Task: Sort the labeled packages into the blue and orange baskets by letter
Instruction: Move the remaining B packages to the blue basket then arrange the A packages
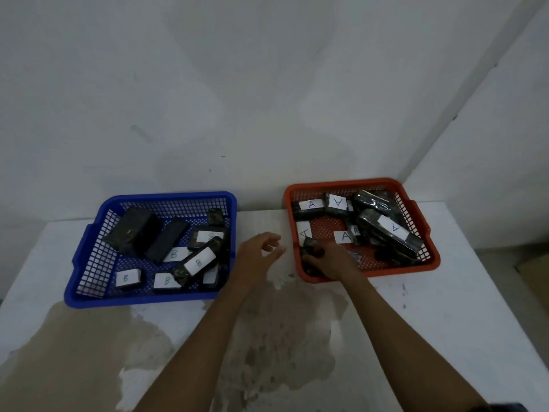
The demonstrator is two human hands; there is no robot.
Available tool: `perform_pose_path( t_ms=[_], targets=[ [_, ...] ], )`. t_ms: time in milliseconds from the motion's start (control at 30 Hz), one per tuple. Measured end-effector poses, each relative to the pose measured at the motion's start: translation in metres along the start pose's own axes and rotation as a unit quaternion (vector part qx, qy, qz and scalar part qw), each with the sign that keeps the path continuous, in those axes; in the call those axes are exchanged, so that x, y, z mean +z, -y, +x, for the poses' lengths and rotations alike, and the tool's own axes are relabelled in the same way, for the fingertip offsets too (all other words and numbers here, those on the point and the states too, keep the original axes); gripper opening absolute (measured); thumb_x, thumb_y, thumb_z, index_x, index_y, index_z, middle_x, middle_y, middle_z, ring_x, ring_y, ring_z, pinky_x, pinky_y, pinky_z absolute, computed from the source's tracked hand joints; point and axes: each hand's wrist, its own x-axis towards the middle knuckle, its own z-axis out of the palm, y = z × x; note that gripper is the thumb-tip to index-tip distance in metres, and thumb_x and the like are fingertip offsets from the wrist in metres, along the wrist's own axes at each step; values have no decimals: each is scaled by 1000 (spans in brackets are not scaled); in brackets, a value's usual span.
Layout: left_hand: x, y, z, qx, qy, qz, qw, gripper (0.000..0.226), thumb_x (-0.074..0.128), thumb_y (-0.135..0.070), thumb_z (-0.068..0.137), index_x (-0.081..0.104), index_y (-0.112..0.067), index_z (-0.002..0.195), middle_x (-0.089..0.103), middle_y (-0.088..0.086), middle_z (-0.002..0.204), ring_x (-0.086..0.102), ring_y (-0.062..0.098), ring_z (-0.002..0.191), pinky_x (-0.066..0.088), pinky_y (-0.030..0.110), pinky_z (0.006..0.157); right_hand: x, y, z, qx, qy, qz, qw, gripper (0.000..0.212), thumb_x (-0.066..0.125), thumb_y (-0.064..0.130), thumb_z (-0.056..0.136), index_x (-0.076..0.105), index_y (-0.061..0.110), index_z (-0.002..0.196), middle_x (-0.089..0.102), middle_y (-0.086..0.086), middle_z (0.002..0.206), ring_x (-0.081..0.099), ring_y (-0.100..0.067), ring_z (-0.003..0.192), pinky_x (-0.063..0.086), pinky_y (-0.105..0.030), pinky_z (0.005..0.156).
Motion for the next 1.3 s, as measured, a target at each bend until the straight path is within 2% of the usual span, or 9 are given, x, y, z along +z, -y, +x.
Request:
perform_pose_path(
  t_ms=[233,433,600,767,867,1000,1100,1200,1300],
  targets=[
    [36,7,1,-93,47,-29,994,45,70,-34,84,61,-15,124,68,2,112,65,15,92,51,20,80,3,-6,13,38,22,-9,999,56,66,59,77,66,13,109,70,-12,102,66,-28,91,55,-39,82],
    [46,6,5,-100,47,-73,991,35,69,-36,85,66,-20,116,69,0,105,68,15,90,56,28,83,-12,-19,22,23,65,69,995,24,65,28,88,68,9,102,70,-16,104,64,-24,85,52,-31,72],
    [51,10,7,-118,50,-95,987,35,68,-37,85,66,-21,117,69,0,107,68,16,91,56,30,83,-14,-33,18,18,9,86,996,40,57,11,91,57,12,131,59,-14,129,57,-30,115,46,-30,90],
    [51,9,4,-122,51,-103,986,35,67,-39,85,66,-21,116,69,0,107,69,11,86,55,24,76,-10,-37,20,4,18,86,996,35,65,14,89,64,12,124,59,-10,129,56,-25,115,43,-24,88],
    [52,8,3,-116,46,-97,987,36,66,-38,86,66,-21,117,69,0,108,68,10,87,54,22,75,-8,-36,21,4,8,99,995,32,67,15,87,66,13,120,61,-9,125,58,-25,111,47,-27,87],
    [50,6,3,-116,43,-84,989,35,67,-36,86,65,-20,117,69,1,107,68,14,89,57,30,81,-13,-36,21,21,-7,225,974,19,68,9,86,68,10,105,64,-13,115,62,-29,105,57,-46,85],
    [47,-3,5,-95,-15,-65,993,38,68,-37,85,61,-21,119,67,-4,103,65,7,86,54,16,71,-23,-32,15,18,-41,336,941,12,69,8,87,66,14,97,67,-13,105,67,-26,95,61,-36,67],
    [42,-16,11,-45,-89,-46,994,36,68,-39,84,59,-25,116,62,-11,98,61,-1,84,49,9,65,-33,-18,10,-37,-43,391,919,13,66,10,89,66,15,101,69,-3,100,70,-16,90,59,-25,62],
    [34,-28,19,-15,-38,-41,998,32,67,-41,84,64,-25,112,65,-16,97,60,-11,87,46,4,67,-41,-2,6,-67,-48,414,907,17,65,11,91,66,12,108,70,-2,97,71,-11,87,60,-27,65]
  ],
)
